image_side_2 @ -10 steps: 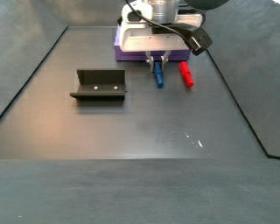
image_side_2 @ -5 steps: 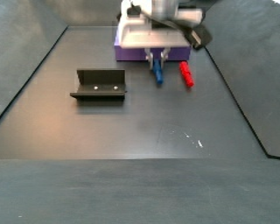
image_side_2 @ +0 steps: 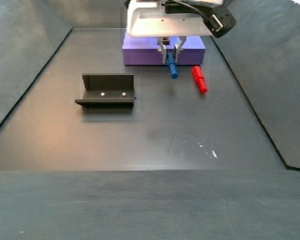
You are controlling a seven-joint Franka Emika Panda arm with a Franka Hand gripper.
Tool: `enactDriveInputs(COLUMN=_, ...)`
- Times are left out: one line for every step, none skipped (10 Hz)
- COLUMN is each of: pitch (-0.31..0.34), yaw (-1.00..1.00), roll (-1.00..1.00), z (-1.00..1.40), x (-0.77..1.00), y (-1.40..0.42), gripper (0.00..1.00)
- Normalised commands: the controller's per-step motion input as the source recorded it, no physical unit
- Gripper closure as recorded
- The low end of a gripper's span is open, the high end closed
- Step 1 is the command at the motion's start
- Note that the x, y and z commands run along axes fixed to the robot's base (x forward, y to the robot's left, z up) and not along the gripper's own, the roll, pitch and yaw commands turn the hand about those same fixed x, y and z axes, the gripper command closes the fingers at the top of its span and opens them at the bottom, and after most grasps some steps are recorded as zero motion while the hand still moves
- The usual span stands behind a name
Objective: Pick up the blue object. Move up. Place the blue object on the fixture. Regrasp the blue object. Move to above the board. Insert the blue object.
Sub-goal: Place the blue object on the fixture.
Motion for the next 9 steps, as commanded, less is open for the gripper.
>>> enactDriveInputs(pitch=-0.003, yaw=-0.01, roll=-0.59, z=0.00, x=0.14, y=0.08, gripper=1.00)
enactDriveInputs(pitch=0.000, yaw=-0.08, roll=-0.76, z=0.07, x=0.36, y=0.09, gripper=1.00)
enactDriveInputs(pitch=0.000, yaw=-0.23, roll=-1.00, z=0.20, x=0.55, y=0.19, gripper=1.00)
enactDriveInputs(pitch=-0.091, yaw=-0.27, roll=-1.00, z=0.23, x=0.61, y=0.11, gripper=1.00)
enactDriveInputs(pitch=-0.100, yaw=-0.28, roll=-1.00, z=0.26, x=0.66, y=0.09, gripper=1.00)
enactDriveInputs(pitch=-0.106, yaw=-0.26, roll=-1.00, z=0.29, x=0.67, y=0.09, gripper=1.00)
enactDriveInputs(pitch=-0.074, yaw=-0.21, roll=-1.00, z=0.33, x=0.67, y=0.14, gripper=1.00)
enactDriveInputs(pitch=-0.029, yaw=-0.15, roll=-1.00, z=0.26, x=0.67, y=0.22, gripper=1.00)
enactDriveInputs(pitch=0.000, yaw=-0.08, roll=-0.90, z=0.11, x=0.70, y=0.33, gripper=1.00)
